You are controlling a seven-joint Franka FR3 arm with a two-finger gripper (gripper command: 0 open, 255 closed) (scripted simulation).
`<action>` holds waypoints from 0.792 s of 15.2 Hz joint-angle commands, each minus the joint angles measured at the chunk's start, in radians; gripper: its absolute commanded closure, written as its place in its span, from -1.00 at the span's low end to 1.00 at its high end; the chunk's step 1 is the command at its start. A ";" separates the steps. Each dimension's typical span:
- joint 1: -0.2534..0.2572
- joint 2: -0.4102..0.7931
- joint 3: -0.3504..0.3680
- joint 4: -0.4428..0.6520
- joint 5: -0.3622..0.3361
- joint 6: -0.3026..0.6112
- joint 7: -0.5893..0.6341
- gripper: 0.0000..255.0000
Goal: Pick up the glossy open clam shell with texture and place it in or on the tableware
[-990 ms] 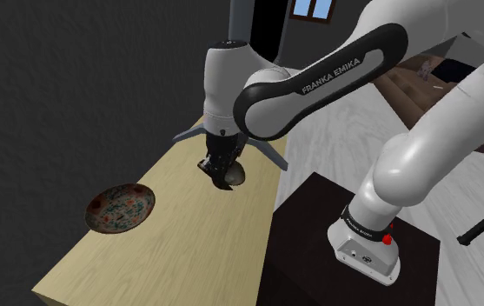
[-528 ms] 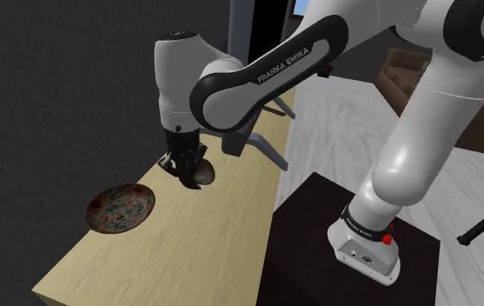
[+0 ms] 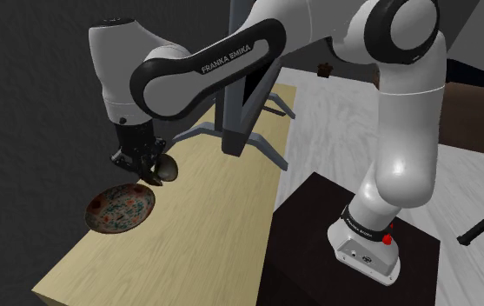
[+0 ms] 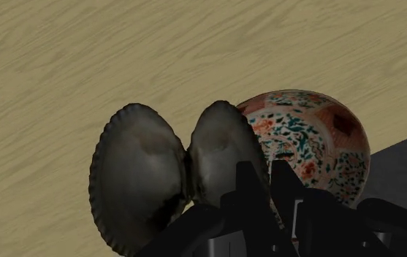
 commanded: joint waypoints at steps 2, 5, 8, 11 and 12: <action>0.078 0.145 -0.028 0.215 -0.063 -0.086 0.023 1.00; 0.165 0.291 -0.058 0.458 -0.106 -0.186 0.021 1.00; 0.221 0.384 -0.079 0.611 -0.127 -0.242 0.011 1.00; 0.216 0.391 -0.082 0.581 -0.132 -0.207 0.017 1.00; 0.215 0.394 -0.083 0.572 -0.134 -0.195 0.019 1.00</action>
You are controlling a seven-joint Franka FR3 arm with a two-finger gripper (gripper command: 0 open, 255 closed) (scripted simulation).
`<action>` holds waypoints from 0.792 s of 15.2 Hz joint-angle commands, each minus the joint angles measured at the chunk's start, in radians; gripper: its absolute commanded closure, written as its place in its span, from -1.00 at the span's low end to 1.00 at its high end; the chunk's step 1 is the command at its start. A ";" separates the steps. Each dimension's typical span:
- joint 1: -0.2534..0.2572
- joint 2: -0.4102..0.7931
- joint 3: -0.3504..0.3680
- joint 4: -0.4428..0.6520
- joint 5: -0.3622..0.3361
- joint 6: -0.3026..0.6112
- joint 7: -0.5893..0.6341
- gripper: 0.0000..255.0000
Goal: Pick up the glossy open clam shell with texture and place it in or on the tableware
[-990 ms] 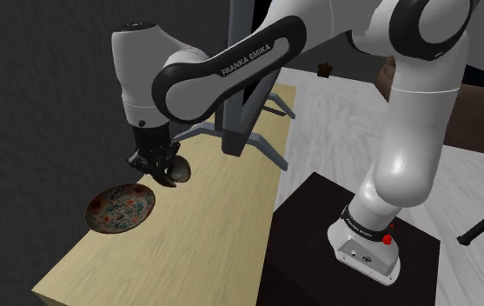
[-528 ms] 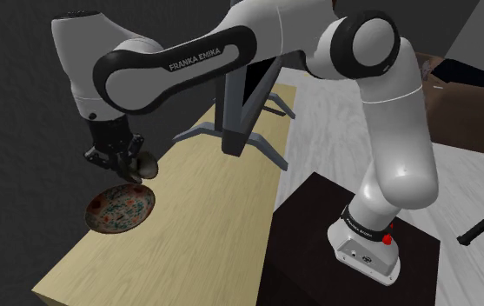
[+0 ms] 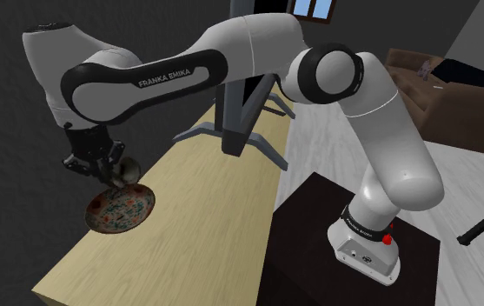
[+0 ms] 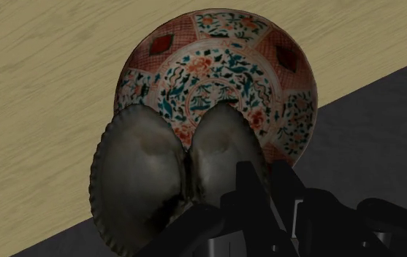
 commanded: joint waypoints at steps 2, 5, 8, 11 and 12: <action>-0.005 0.006 -0.003 -0.030 -0.005 0.034 0.006 1.00; -0.008 0.017 -0.007 -0.052 -0.011 0.066 0.012 1.00; -0.009 0.030 -0.012 -0.071 -0.018 0.096 0.017 1.00; -0.009 0.045 -0.017 -0.087 -0.025 0.125 0.023 1.00; -0.009 0.051 -0.019 -0.091 -0.028 0.135 0.024 1.00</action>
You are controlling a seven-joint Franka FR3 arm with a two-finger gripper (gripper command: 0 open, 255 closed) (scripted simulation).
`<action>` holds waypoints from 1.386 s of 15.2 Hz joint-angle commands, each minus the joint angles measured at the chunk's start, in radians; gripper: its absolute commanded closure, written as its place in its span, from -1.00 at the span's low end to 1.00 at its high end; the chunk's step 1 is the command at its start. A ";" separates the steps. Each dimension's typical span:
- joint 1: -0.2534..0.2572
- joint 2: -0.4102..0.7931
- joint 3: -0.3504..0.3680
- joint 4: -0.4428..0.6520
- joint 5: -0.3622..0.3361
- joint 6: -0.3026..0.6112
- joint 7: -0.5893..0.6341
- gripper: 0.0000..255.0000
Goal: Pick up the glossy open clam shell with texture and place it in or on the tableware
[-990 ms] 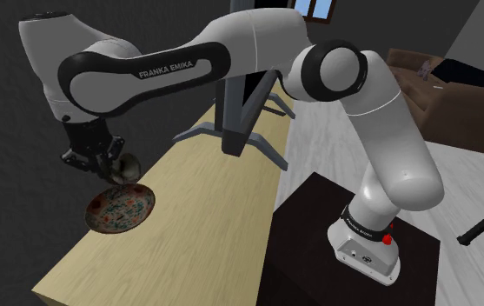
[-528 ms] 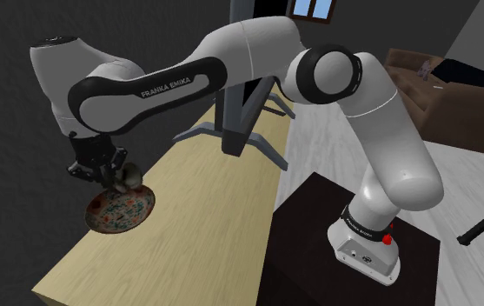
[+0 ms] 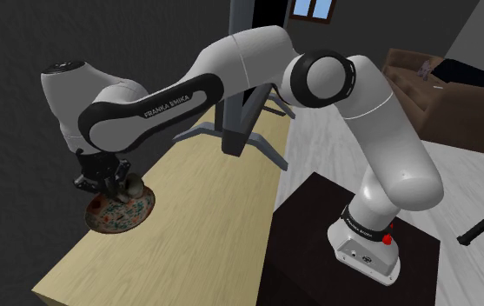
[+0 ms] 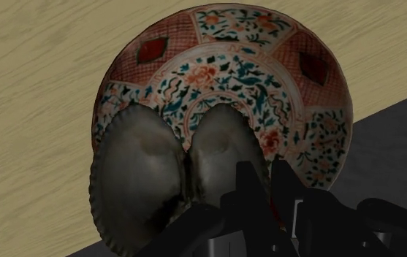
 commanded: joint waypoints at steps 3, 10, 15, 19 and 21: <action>0.002 0.009 -0.003 0.001 -0.003 0.008 0.001 1.00; 0.003 0.009 -0.003 0.000 -0.002 0.009 0.002 -1.00; 0.003 -0.017 0.006 0.025 0.010 -0.039 -0.007 -1.00; 0.006 -0.037 0.013 0.053 0.020 -0.084 -0.014 -1.00; 0.006 -0.037 0.013 0.053 0.020 -0.084 -0.014 -1.00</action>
